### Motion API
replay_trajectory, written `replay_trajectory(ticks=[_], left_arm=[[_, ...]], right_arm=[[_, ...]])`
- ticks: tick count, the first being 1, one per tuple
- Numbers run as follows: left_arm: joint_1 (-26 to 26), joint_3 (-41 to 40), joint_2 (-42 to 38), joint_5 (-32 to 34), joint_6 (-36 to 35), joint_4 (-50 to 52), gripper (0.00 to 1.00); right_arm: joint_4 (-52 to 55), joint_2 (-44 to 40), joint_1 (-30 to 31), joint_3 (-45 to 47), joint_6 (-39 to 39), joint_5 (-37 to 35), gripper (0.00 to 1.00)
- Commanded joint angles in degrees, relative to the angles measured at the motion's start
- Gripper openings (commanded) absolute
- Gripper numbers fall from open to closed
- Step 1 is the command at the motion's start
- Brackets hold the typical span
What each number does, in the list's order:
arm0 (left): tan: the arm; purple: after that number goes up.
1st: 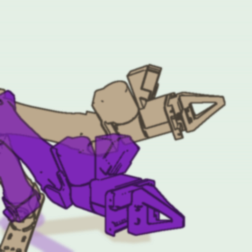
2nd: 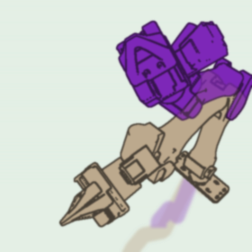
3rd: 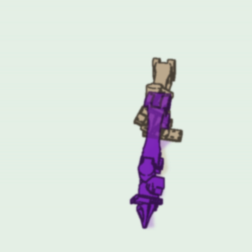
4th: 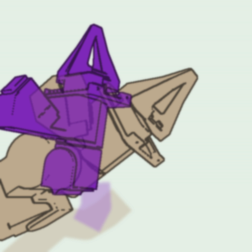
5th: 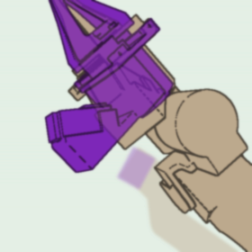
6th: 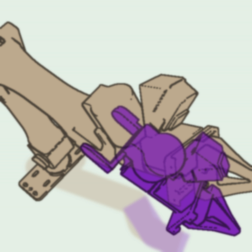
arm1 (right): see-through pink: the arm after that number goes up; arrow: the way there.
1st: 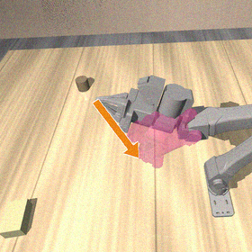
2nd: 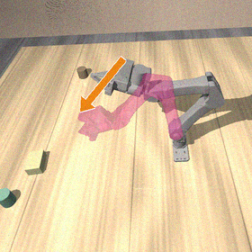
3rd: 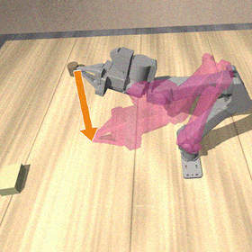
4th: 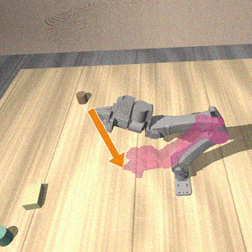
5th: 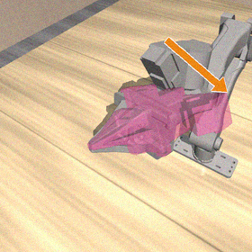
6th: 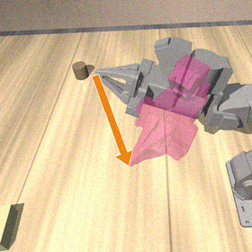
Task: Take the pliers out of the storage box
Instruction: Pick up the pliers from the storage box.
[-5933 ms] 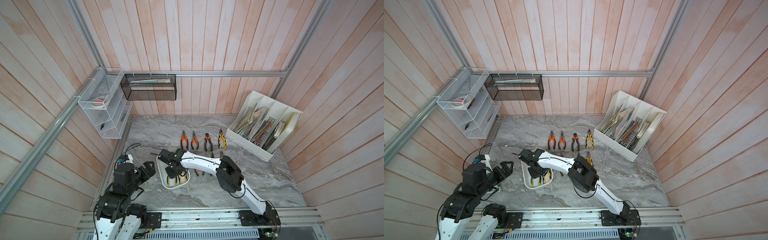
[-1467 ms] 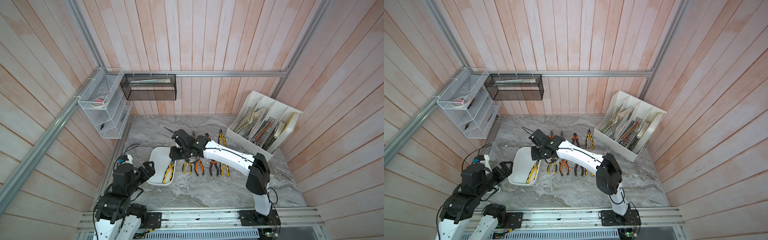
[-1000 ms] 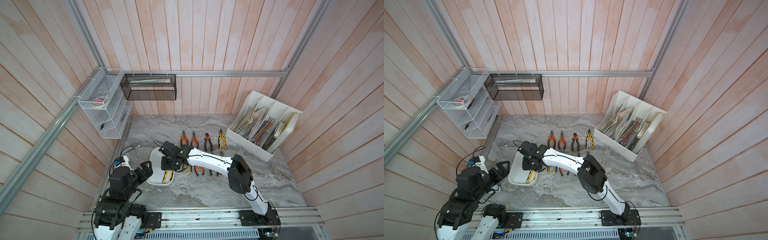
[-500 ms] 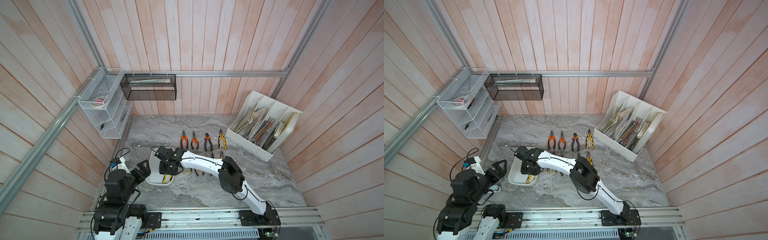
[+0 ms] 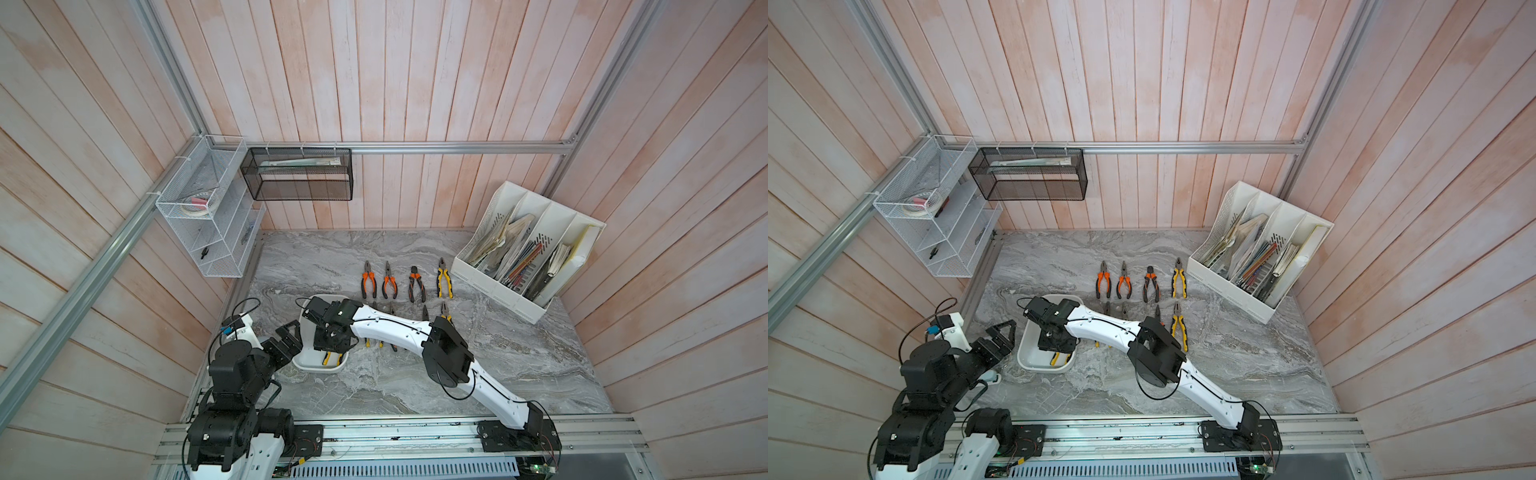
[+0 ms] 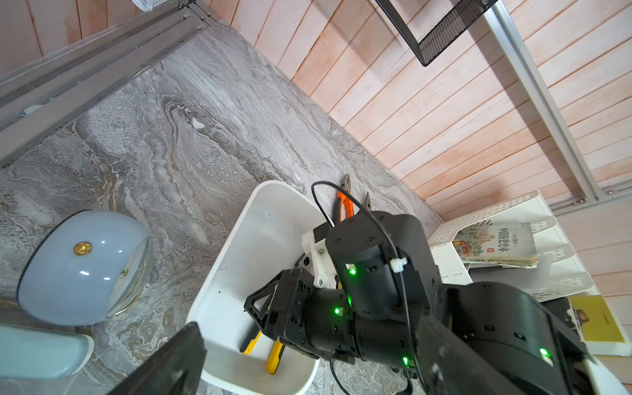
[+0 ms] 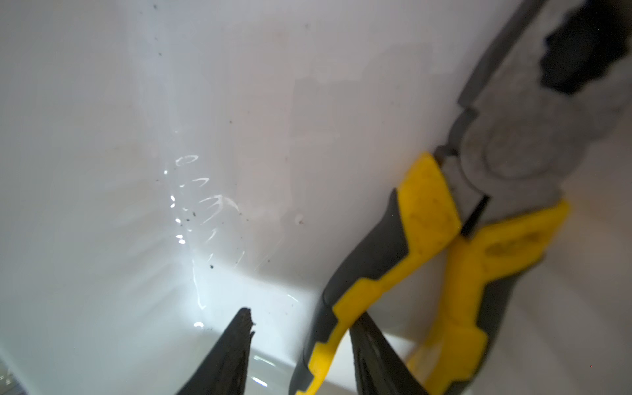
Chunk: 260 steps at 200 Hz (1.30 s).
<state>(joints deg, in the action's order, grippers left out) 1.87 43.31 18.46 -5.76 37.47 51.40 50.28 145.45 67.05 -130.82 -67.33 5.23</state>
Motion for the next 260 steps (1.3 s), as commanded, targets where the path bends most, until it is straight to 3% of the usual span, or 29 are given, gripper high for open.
replay_trajectory(ticks=[1, 50, 87, 168, 260], left_arm=[[-0.29, -0.68, -0.85, -1.09, -1.09, -1.34, 1.00], [-0.02, -0.75, -0.80, -1.44, -1.09, -1.52, 1.00], [-0.02, -0.77, -0.93, -1.36, -1.00, -1.25, 1.00], [-0.02, -0.70, 0.22, -1.01, -0.83, -0.79, 1.00], [-0.02, -0.59, 2.71, -0.74, -0.82, -0.62, 1.00]], right_arm=[[3.83, 3.77, 0.14, -0.30, -0.96, -1.28, 0.48], [4.35, 2.33, 0.22, -0.42, -0.61, -3.86, 0.31], [5.04, 0.63, 0.53, -2.72, 0.51, -6.37, 0.00], [6.23, -5.34, 0.75, -9.15, 6.34, -12.70, 0.00], [15.02, -15.70, 0.64, -6.92, 16.15, -23.65, 0.00]])
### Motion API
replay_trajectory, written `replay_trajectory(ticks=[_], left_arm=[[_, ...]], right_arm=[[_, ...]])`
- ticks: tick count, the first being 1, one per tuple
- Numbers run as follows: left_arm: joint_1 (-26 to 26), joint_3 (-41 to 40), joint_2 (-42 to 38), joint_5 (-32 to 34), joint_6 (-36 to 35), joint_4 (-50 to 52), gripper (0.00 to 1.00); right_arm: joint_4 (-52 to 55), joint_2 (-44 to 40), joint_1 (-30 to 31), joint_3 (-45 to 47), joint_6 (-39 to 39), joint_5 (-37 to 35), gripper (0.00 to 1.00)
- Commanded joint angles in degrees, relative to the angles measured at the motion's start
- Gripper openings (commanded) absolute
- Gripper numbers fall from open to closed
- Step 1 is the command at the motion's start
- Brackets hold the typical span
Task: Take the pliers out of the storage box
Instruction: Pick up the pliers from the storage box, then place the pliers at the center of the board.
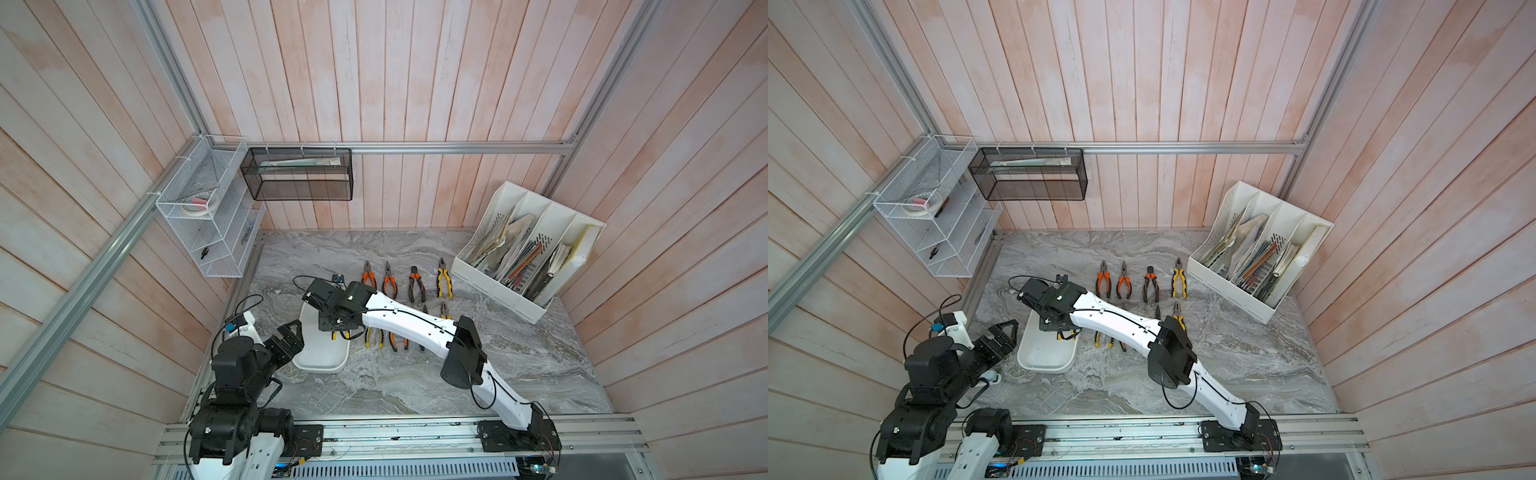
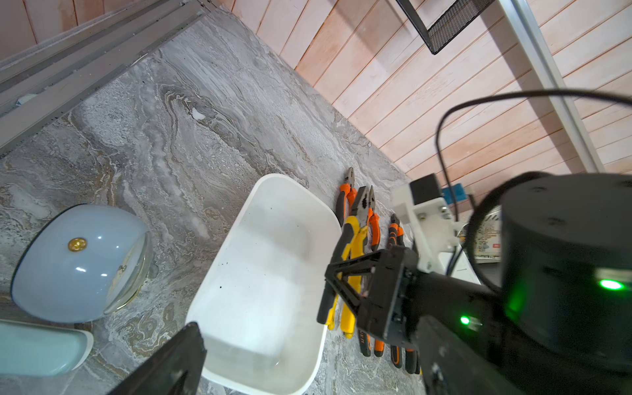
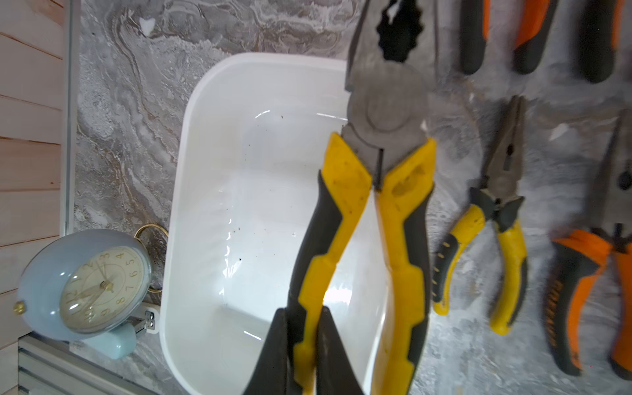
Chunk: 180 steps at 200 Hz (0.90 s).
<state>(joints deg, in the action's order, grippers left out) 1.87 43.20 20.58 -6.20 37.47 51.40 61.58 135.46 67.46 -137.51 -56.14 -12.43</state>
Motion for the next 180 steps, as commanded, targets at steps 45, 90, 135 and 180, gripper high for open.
replay_trajectory(ticks=[45, 90, 135, 180], left_arm=[[-0.02, -0.53, 1.63, -0.40, -0.91, -0.61, 1.00], [-0.11, -0.67, 2.72, -0.93, -1.00, -0.68, 1.00], [-0.17, -0.92, 3.34, -1.87, -1.17, -0.88, 1.00], [-0.21, -1.11, 4.63, -2.68, -1.53, -1.43, 1.00]], right_arm=[[7.57, -13.80, 0.26, 10.72, 9.07, -10.02, 0.00], [1.23, -30.87, 0.22, 36.29, 8.00, -12.14, 0.00], [-4.65, -50.15, -0.02, 62.73, 3.08, -12.58, 0.00], [-3.44, -66.68, -0.12, 79.96, -5.61, -10.74, 0.00]])
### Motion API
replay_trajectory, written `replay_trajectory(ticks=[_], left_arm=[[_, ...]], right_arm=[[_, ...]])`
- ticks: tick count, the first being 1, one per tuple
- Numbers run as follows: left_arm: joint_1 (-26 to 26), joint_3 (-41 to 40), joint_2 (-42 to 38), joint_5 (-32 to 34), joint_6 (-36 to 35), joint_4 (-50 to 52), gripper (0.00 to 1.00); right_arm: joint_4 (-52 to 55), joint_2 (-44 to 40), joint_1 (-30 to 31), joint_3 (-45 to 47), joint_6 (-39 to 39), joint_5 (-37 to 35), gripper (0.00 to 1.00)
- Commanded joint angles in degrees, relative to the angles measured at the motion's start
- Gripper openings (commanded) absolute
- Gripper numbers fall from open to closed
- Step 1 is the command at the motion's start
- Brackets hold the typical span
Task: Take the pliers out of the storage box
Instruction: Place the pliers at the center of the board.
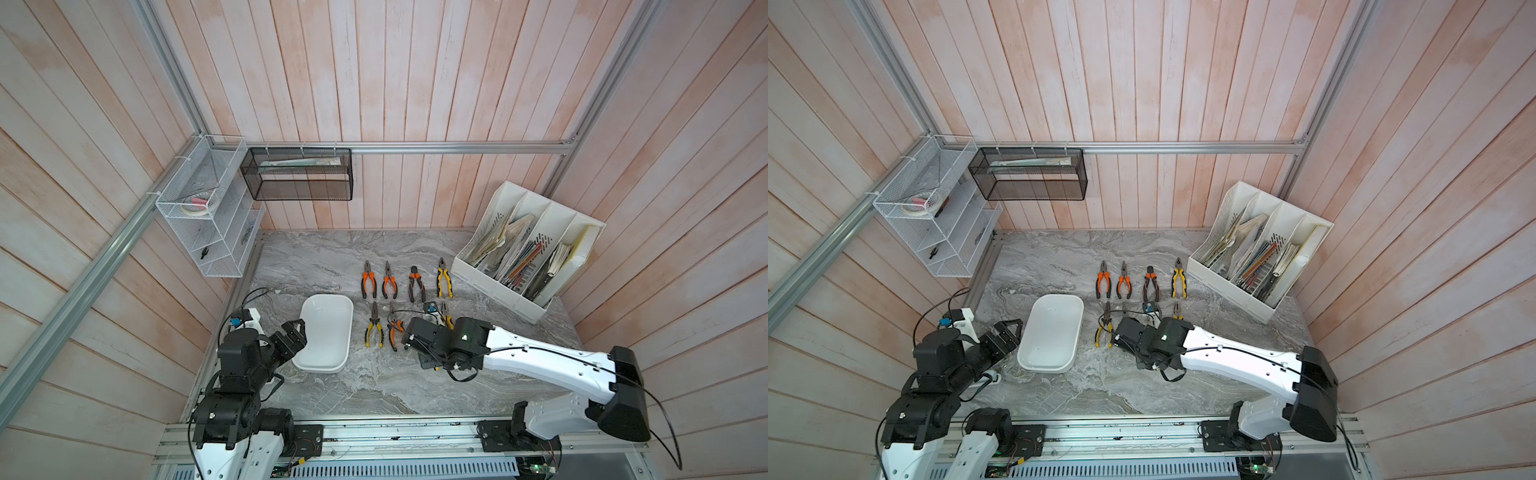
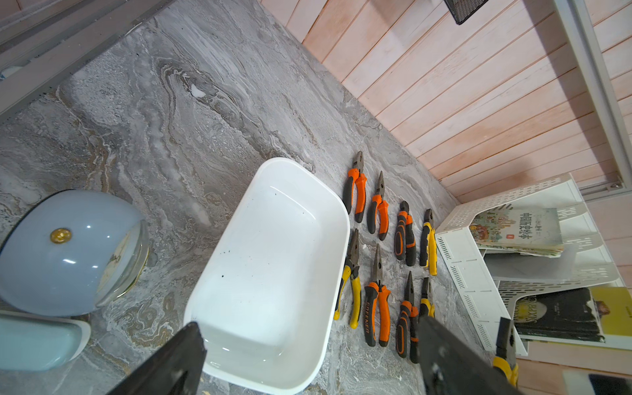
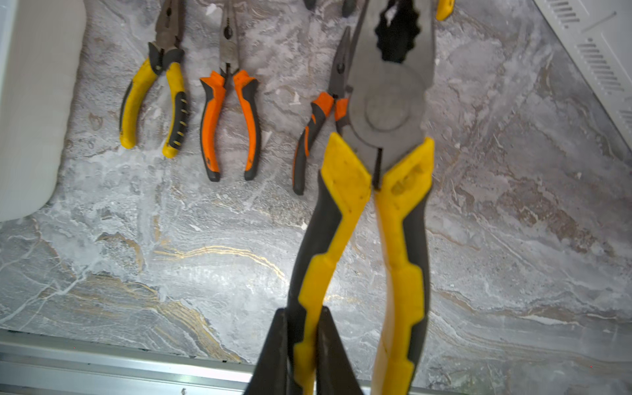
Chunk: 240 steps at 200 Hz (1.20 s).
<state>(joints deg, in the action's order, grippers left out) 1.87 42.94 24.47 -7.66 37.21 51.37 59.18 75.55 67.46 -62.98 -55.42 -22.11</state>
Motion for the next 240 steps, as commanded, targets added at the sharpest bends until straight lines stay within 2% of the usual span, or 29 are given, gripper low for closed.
replay_trajectory(ticks=[1, 34, 68, 114, 141, 184, 208, 240], left_arm=[[-0.25, -0.89, 0.79, -1.22, -1.26, -1.43, 1.00], [-0.21, -0.87, 1.23, -1.30, -1.26, -1.32, 1.00], [-0.28, -0.93, 1.62, -1.35, -1.26, -1.17, 1.00], [-0.29, -0.91, 1.84, -1.53, -1.18, -1.08, 1.00], [-0.28, -0.88, 2.02, -1.62, -1.14, -1.10, 1.00], [-0.28, -1.01, 2.41, -1.83, -1.26, -1.12, 1.00], [-0.31, -1.01, 2.53, -1.79, -1.26, -1.23, 1.00], [-0.31, -1.00, 2.70, -1.87, -1.35, -1.17, 1.00]], right_arm=[[-1.06, -7.06, -0.09, 5.73, -6.53, -0.94, 0.00], [-4.11, -13.90, 0.03, 15.77, -10.73, 3.68, 0.00], [-12.36, -13.30, 1.03, 22.28, -11.92, 7.85, 0.00], [-19.90, -9.94, 1.01, 25.93, -10.82, 11.05, 0.00], [-16.79, -9.46, 0.45, 25.41, -11.91, 9.50, 0.00], [-9.30, -14.90, -9.25, 22.39, -8.89, 6.09, 0.00], [-8.76, -14.28, -16.66, 17.01, 0.65, 6.90, 0.00], [-5.86, -6.91, -24.21, 8.38, 12.56, 5.02, 0.00]])
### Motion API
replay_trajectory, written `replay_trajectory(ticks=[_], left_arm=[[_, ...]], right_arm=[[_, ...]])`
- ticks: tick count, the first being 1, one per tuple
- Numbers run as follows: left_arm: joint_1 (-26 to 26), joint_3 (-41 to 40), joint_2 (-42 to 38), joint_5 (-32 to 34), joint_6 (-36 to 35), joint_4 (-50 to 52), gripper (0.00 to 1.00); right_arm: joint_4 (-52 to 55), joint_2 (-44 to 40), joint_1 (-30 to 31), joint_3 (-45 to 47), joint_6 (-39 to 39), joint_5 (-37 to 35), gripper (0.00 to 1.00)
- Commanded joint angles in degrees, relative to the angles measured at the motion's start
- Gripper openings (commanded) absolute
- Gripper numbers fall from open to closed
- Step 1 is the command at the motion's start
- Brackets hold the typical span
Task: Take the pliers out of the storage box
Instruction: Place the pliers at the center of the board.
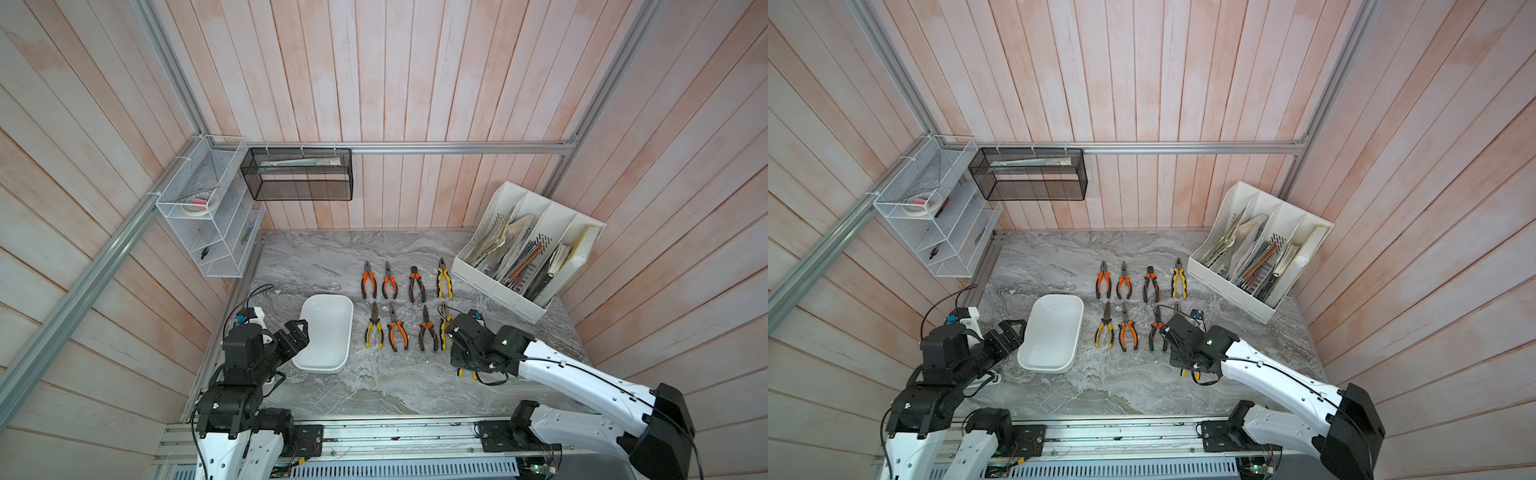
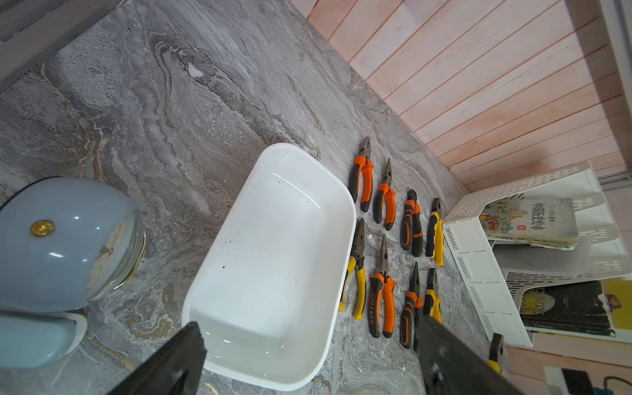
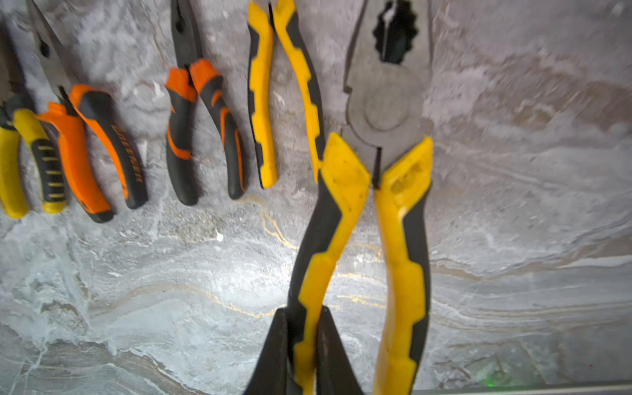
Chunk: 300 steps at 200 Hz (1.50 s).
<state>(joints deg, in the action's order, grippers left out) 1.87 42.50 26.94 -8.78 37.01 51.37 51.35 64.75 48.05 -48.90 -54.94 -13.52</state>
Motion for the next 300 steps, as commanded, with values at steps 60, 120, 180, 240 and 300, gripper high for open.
replay_trajectory(ticks=[60, 120, 180, 240, 300], left_arm=[[-0.26, -0.57, 0.53, -0.89, -1.33, -1.45, 1.00], [-0.33, -0.58, 0.69, -0.89, -1.42, -1.45, 1.00], [-0.33, -0.58, 0.74, -0.89, -1.42, -1.50, 1.00], [-0.38, -0.49, 0.74, -0.85, -1.42, -1.45, 1.00], [-0.37, -0.58, 0.79, -0.88, -1.42, -1.45, 1.00]], right_arm=[[-6.25, 7.72, -28.48, -4.09, 31.59, 7.29, 0.00], [-10.55, 19.51, -29.97, -3.76, 34.68, 13.43, 0.00], [-14.35, 24.65, -29.86, -1.60, 35.06, 13.01, 0.00], [-9.67, 27.08, -29.69, -6.11, 34.69, 9.66, 0.30], [-2.81, 22.13, -29.87, -12.57, 31.23, 7.03, 0.58]])
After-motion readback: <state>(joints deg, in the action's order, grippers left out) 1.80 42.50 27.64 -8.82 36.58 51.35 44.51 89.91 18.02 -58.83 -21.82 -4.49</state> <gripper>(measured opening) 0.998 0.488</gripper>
